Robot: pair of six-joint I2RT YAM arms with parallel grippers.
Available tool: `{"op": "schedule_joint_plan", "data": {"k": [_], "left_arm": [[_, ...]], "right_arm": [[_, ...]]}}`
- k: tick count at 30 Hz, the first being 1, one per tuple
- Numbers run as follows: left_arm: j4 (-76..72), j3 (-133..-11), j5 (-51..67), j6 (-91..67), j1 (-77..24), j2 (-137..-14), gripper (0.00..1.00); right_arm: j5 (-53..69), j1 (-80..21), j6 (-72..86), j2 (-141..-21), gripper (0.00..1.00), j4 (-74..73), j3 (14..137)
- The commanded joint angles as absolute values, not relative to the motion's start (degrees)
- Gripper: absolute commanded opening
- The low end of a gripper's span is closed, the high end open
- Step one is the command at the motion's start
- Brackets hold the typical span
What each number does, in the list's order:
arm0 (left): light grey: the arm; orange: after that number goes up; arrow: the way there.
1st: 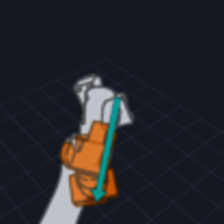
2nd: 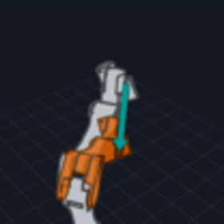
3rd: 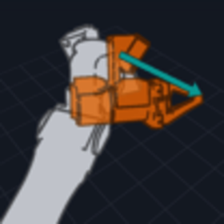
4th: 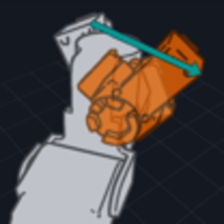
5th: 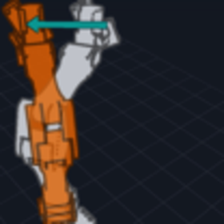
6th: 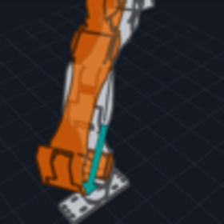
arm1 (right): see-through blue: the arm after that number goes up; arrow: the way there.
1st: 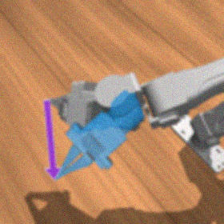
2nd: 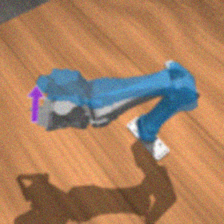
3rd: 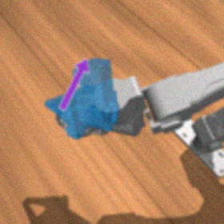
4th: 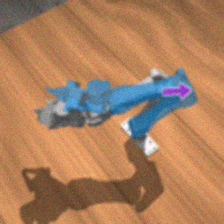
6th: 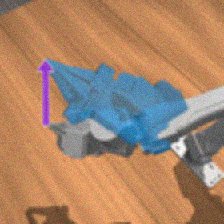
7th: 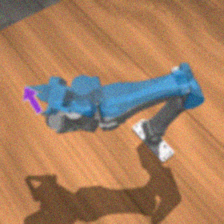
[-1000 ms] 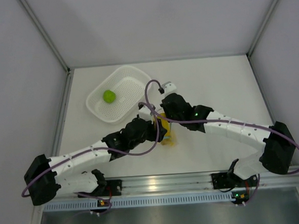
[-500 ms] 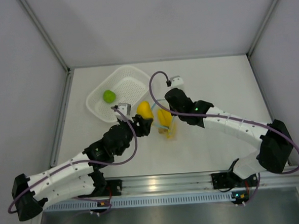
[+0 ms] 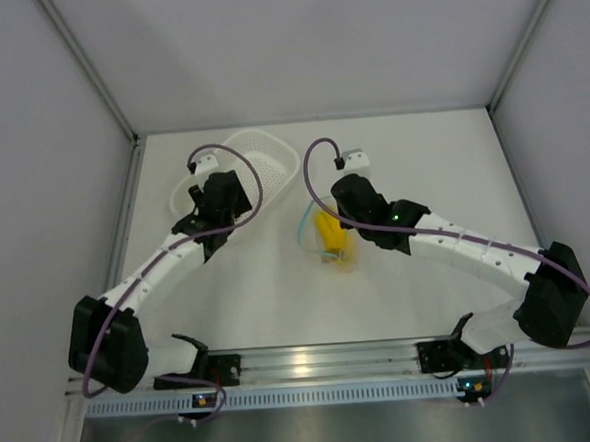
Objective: Open the zip-top bag and remove the fake food
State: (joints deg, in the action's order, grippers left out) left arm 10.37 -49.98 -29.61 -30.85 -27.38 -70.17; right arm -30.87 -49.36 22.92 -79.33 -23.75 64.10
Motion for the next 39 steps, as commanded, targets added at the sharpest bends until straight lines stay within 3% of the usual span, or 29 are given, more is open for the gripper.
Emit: {"op": "schedule_joint_plan", "data": {"k": [1, 4, 8, 15, 20, 24, 30, 35, 39], "left_arm": [[11.4, -56.1, -28.1, -27.6, -24.5, -77.4, 0.13], [11.4, -60.5, -28.2, -26.9, -22.4, -83.7, 0.19], [11.6, -65.1, -29.1, -24.5, -21.1, -90.0, 0.55], [12.1, -70.0, -24.9, -23.8, -20.4, -95.3, 0.99], [12.8, -69.7, -22.6, -24.3, -20.4, -92.0, 0.98], [12.7, -66.9, -13.0, -27.5, -20.5, -84.2, 0.98], [12.7, -63.2, -8.0, -31.3, -24.7, -75.0, 0.86], [12.7, -60.5, -10.9, -30.0, -34.5, -68.6, 0.66], [9.9, -58.7, -7.3, -24.2, -42.0, -65.6, 0.57]], "right_arm": [[-29.9, -48.9, 23.9, -78.0, 0.00, -22.4, 64.2], [-29.0, -48.9, 24.0, -78.3, 0.00, -22.2, 64.5], [-28.0, -48.9, 23.8, -79.1, 0.00, -22.5, 65.4], [-27.7, -48.8, 24.5, -79.2, 0.00, -22.5, 66.0], [-26.7, -48.9, 25.2, -79.0, 0.00, -22.3, 66.0], [-27.0, -48.8, 26.2, -78.4, 0.00, -21.1, 64.9], [-28.2, -48.8, 28.4, -77.9, 0.00, -19.2, 63.5], [-28.5, -49.0, 30.1, -77.3, 0.00, -17.6, 62.2], [-28.2, -48.9, 30.3, -77.1, 0.00, -17.7, 62.1]]}}
